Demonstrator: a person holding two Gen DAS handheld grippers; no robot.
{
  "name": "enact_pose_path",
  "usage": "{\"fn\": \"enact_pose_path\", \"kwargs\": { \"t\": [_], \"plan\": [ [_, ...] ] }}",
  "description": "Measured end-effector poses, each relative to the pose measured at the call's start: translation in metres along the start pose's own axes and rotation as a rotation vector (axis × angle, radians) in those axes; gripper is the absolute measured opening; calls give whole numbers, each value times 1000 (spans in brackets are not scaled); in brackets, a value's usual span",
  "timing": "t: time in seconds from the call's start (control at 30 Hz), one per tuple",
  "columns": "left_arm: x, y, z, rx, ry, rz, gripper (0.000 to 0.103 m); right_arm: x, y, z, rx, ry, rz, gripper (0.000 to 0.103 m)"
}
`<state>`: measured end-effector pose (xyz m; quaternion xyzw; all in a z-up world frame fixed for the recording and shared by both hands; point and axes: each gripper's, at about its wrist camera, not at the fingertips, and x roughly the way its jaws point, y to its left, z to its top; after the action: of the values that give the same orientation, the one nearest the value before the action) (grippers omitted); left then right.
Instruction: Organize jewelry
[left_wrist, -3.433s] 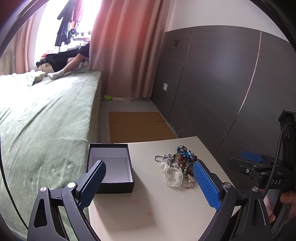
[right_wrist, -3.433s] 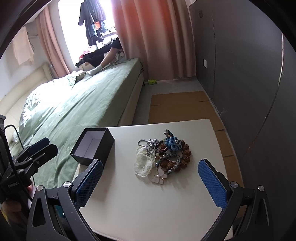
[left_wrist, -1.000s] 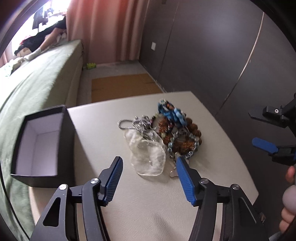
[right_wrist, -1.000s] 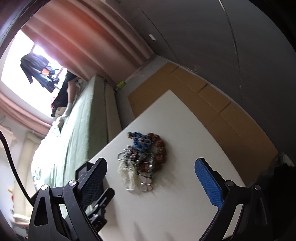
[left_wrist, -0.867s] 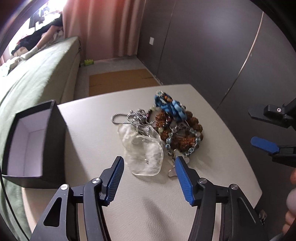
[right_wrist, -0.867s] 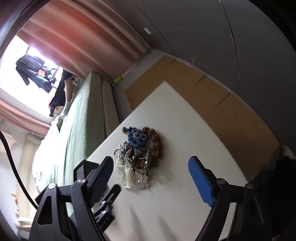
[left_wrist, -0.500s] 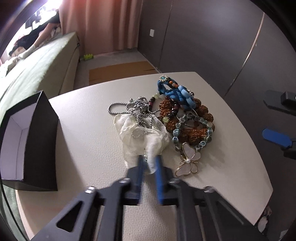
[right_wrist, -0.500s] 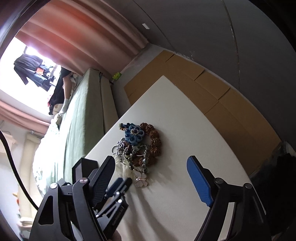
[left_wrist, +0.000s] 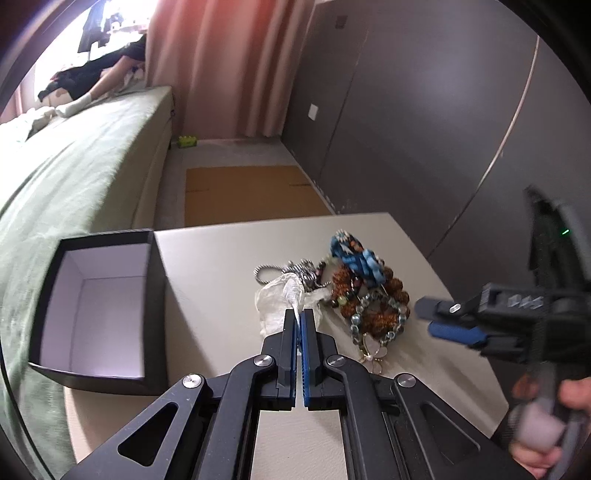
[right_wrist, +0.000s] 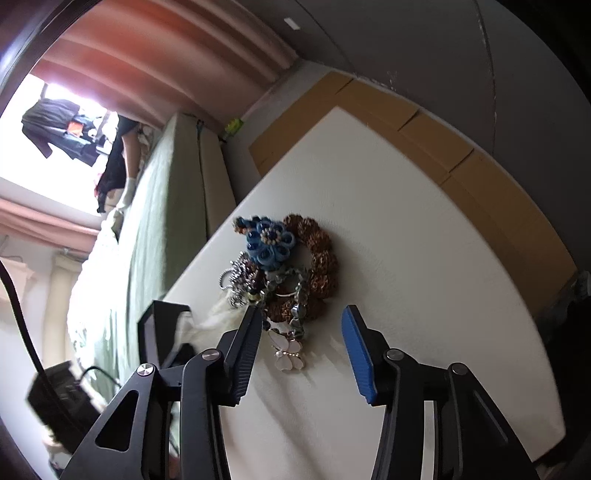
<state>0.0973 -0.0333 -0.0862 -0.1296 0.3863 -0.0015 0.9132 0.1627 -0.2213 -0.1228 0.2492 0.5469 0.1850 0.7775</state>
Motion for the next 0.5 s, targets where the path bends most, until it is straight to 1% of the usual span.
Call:
{"fn": "enact_pose_path", "kwargs": {
  "t": [0.1,0.13,0.17,0.2,0.23,0.27,0.3,0.4,0.5],
  "plan": [
    [-15,10,1,-21,-26,-7,1,11,4,0,-12,17,-28,47],
    [-19,12,2,-28,-34,-9,1,16,7,0,-19,23,-37,43],
    [-23,15,3,-36,-42,-11,1,19,8,1,-24,29,-44,35],
    [-27,18,3,-42,-51,-12,1,23,10,1,-31,37,-51,30],
    [-30,20,4,-46,-56,-12,1,28,11,0,-38,45,-64,19],
    [-34,23,5,-48,-64,-12,1,30,13,2,-39,46,-79,12],
    [-37,25,6,-49,-71,-11,1,30,13,2,-41,39,-88,12],
    [-51,33,8,-55,-100,-10,1,21,15,0,-41,1,-78,12],
    [-68,43,12,-74,-137,-10,1,4,19,-1,-53,-50,-34,12]
  ]
}}
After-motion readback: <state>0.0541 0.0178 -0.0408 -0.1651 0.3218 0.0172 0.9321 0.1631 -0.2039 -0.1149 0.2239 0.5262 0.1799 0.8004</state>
